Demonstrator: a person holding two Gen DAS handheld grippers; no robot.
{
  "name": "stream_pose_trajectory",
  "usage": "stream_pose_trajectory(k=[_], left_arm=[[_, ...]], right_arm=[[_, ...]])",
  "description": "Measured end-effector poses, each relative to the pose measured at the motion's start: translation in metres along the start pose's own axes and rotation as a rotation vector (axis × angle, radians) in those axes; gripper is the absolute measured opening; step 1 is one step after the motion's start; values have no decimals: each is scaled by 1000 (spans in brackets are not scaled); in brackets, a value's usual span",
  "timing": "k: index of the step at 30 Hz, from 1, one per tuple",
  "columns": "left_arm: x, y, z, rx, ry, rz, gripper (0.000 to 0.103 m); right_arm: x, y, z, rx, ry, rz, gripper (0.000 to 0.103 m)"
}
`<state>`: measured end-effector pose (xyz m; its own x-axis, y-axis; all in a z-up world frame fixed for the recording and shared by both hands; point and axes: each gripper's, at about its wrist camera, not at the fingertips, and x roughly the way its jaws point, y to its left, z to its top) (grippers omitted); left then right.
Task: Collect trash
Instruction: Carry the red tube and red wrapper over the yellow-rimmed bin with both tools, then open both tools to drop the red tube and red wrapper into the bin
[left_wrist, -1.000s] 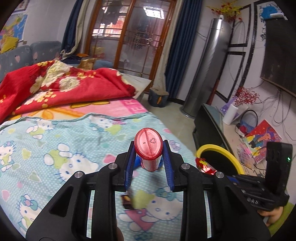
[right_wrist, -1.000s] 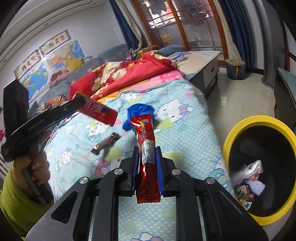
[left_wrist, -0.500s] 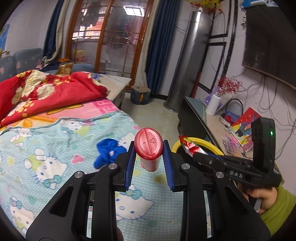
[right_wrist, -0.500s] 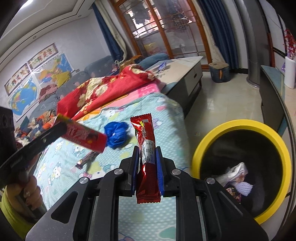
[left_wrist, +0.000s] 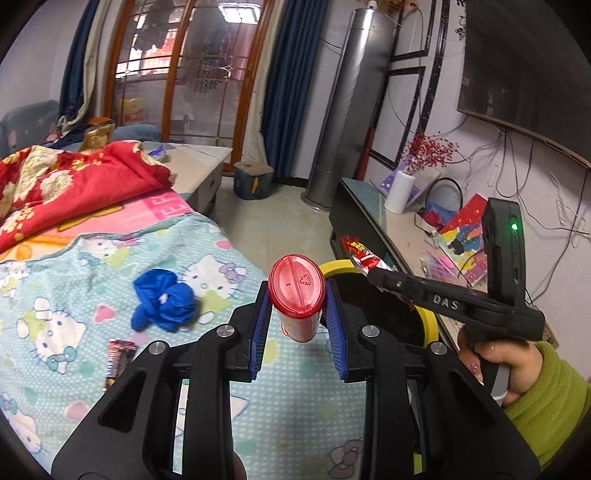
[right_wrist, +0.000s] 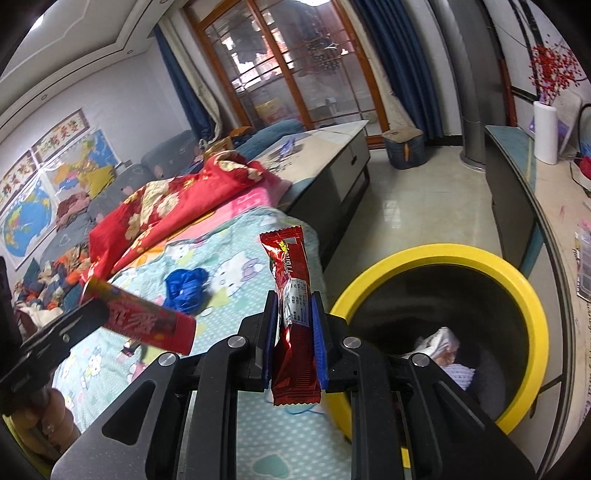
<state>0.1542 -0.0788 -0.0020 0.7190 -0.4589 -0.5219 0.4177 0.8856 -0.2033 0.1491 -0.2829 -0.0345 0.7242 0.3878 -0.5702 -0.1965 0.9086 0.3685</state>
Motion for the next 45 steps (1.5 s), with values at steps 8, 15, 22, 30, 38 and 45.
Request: stream_pose_trajectory(k=[8, 15, 22, 30, 38, 45], left_arm=[[12, -21, 0, 32, 19, -38, 22], [27, -45, 0, 70, 41, -77, 22], [47, -63, -3, 82, 75, -123, 22], [76, -78, -9, 82, 117, -170, 22], [88, -70, -15, 36, 132, -145, 61], [68, -60, -14, 83, 65, -32, 76]], right_arm=[[-2, -28, 3, 52, -10, -52, 17], [-4, -52, 3, 93, -8, -94, 17], [-6, -77, 1, 145, 1, -123, 17], [-11, -105, -2, 213, -2, -146, 19], [-17, -125, -6, 280, -12, -194, 49], [-12, -100, -4, 207, -17, -162, 50]])
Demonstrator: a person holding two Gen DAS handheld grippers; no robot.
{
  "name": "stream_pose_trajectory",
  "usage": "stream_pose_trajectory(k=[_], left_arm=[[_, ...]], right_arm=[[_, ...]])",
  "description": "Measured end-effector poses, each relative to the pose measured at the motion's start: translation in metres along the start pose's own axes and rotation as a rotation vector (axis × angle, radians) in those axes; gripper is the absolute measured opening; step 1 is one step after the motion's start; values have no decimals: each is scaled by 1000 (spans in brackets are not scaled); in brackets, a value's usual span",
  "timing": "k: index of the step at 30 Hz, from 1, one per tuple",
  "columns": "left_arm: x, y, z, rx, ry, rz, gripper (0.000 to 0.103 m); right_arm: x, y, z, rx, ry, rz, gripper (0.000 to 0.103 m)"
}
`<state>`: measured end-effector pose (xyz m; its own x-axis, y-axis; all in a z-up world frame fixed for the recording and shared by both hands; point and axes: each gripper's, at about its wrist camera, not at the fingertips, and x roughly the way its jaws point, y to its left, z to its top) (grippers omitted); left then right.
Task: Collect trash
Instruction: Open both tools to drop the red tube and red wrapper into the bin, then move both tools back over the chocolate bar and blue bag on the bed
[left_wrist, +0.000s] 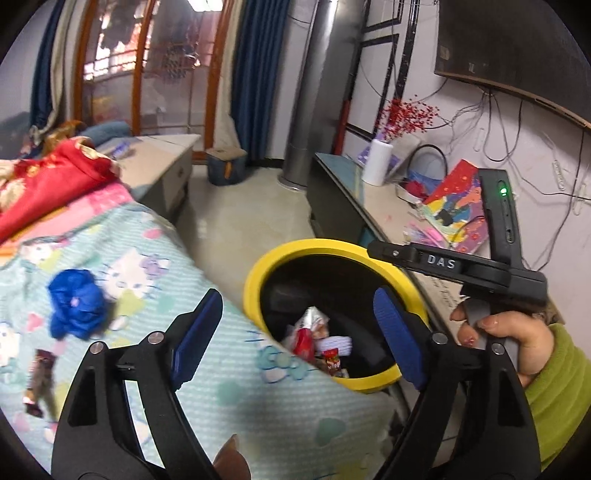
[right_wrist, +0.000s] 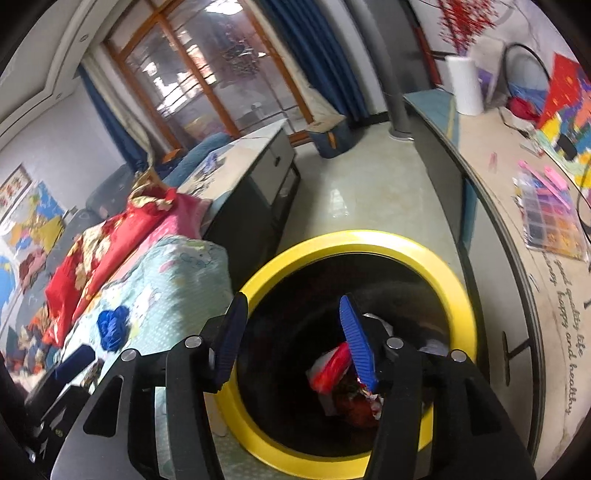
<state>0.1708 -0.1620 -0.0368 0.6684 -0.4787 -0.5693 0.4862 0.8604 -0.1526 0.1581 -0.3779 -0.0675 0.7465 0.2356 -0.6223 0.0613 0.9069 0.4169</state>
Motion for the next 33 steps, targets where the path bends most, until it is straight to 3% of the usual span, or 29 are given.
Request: stream_pose_trajectory(k=[10, 25, 33], left_arm=[[-30, 40, -7, -55, -50, 119, 91], [-72, 104, -15, -174, -92, 273, 92], [-84, 137, -28, -219, -51, 338, 92]], right_arm=[[-3, 67, -11, -152, -7, 100, 55], [14, 145, -33, -304, 66, 209, 57], [35, 184, -43, -390, 126, 254, 57]])
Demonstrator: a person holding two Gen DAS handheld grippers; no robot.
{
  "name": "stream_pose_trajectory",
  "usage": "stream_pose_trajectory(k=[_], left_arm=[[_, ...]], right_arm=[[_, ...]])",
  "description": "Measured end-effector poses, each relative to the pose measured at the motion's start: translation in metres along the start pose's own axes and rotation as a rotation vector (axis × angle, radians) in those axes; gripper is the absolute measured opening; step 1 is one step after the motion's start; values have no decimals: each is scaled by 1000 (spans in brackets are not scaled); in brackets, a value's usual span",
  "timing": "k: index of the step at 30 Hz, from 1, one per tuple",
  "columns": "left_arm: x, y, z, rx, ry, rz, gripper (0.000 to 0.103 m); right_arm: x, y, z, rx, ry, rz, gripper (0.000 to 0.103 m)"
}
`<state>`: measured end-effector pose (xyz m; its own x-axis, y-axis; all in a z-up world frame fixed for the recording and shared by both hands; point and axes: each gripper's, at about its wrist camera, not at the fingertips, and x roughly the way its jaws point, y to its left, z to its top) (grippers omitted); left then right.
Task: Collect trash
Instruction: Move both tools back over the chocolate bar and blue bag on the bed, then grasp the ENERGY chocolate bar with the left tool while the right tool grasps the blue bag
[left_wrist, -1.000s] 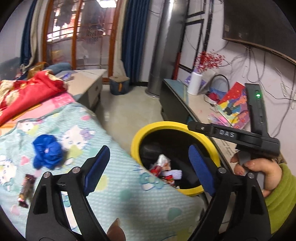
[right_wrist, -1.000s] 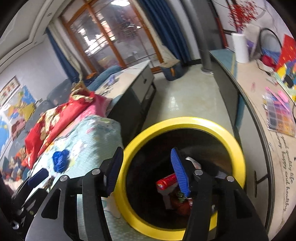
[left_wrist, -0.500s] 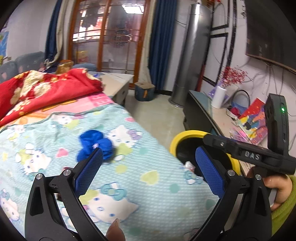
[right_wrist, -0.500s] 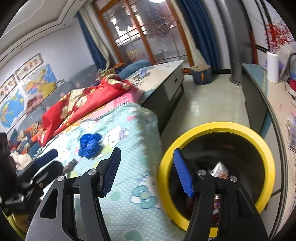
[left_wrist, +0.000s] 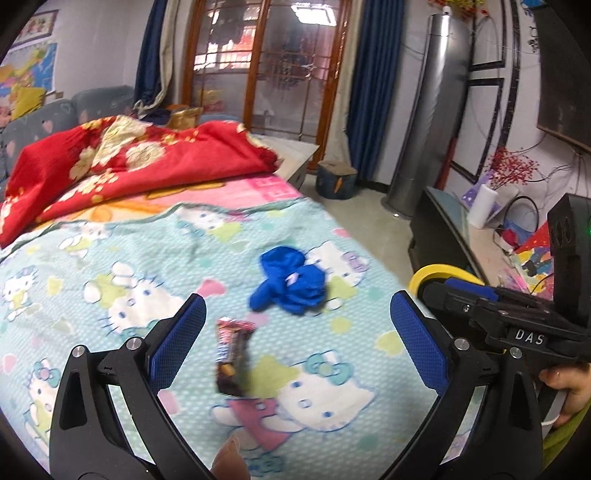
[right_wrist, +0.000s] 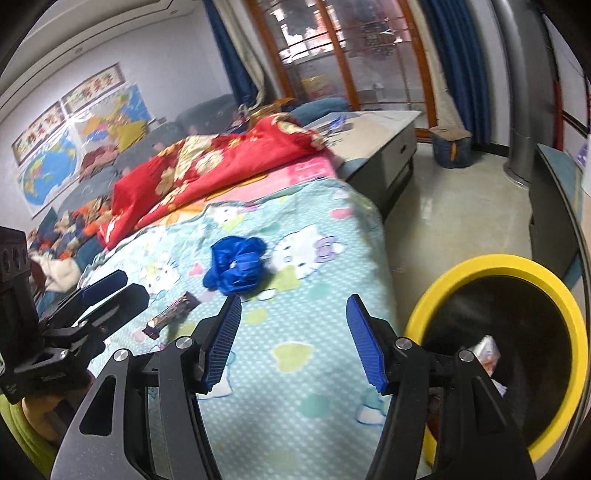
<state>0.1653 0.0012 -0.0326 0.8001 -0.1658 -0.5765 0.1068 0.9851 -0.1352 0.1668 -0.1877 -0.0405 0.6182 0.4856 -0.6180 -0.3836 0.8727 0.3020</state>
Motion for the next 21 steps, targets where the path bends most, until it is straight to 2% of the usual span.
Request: stream_pose_trajectory(k=[5, 9, 14, 16, 21], left_arm=[[7, 20, -8, -8, 65, 40, 92], [16, 35, -20, -30, 138, 41, 91], [28, 47, -31, -66, 209, 17, 76], [31, 48, -33, -76, 224, 5, 67], [35, 51, -35, -93, 241, -18, 54]], right_arm=[[23, 17, 7, -46, 38, 19, 57], [47, 30, 13, -62, 73, 34, 57], [77, 41, 20, -65, 116, 41, 57], [87, 43, 22, -64, 130, 34, 57], [113, 41, 27, -8, 160, 36, 57]])
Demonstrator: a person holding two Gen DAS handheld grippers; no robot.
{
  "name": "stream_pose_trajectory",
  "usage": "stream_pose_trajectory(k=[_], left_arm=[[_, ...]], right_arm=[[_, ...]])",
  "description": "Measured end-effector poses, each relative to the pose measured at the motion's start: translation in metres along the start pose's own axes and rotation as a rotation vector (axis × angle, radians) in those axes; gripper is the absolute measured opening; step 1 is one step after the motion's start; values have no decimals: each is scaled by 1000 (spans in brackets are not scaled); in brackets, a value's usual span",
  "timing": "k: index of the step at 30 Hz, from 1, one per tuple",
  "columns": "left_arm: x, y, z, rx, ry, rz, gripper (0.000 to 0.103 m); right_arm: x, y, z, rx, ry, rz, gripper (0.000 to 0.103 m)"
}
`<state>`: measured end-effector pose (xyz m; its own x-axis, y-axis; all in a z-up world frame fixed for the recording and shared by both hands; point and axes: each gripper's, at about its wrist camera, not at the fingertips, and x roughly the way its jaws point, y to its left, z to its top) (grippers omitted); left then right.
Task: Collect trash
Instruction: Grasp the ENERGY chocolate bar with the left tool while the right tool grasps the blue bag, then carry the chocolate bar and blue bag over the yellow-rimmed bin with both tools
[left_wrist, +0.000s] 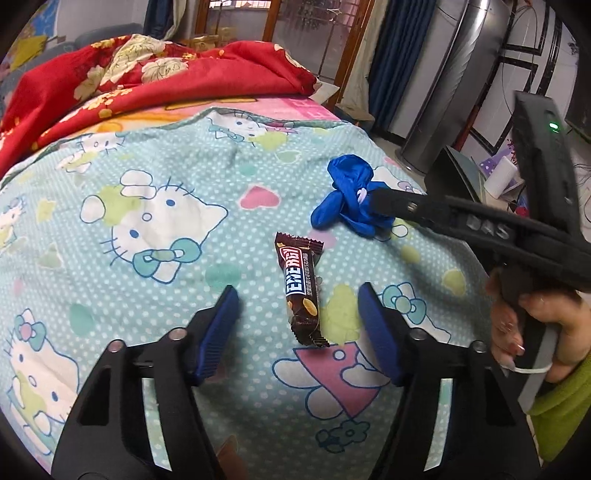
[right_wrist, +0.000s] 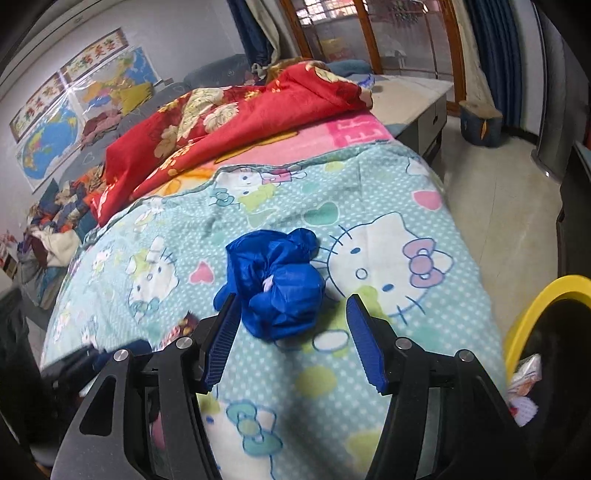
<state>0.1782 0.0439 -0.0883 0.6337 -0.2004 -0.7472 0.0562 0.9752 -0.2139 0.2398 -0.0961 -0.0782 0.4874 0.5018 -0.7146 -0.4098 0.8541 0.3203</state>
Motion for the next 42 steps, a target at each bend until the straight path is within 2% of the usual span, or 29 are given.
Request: stream_pose_trajectory(k=[3, 5, 8, 10, 21, 42], left_arm=[[2, 0, -1, -1, 8, -8, 41], [3, 0, -1, -1, 12, -11, 34], [4, 1, -1, -2, 15, -23, 24], [4, 0, -1, 2, 15, -27, 14], [-7, -16, 3, 34, -34, -57, 11], [-27, -81, 7, 125, -101, -170, 11]], right_arm=[[12, -5, 1, 45, 21, 20, 51], [15, -7, 0, 59, 28, 33, 34], [11, -13, -5, 84, 16, 47, 21], [5, -17, -7, 98, 3, 56, 18], [-37, -29, -21, 99, -93, 9, 13], [-123, -92, -50, 212, -232, -60, 13]])
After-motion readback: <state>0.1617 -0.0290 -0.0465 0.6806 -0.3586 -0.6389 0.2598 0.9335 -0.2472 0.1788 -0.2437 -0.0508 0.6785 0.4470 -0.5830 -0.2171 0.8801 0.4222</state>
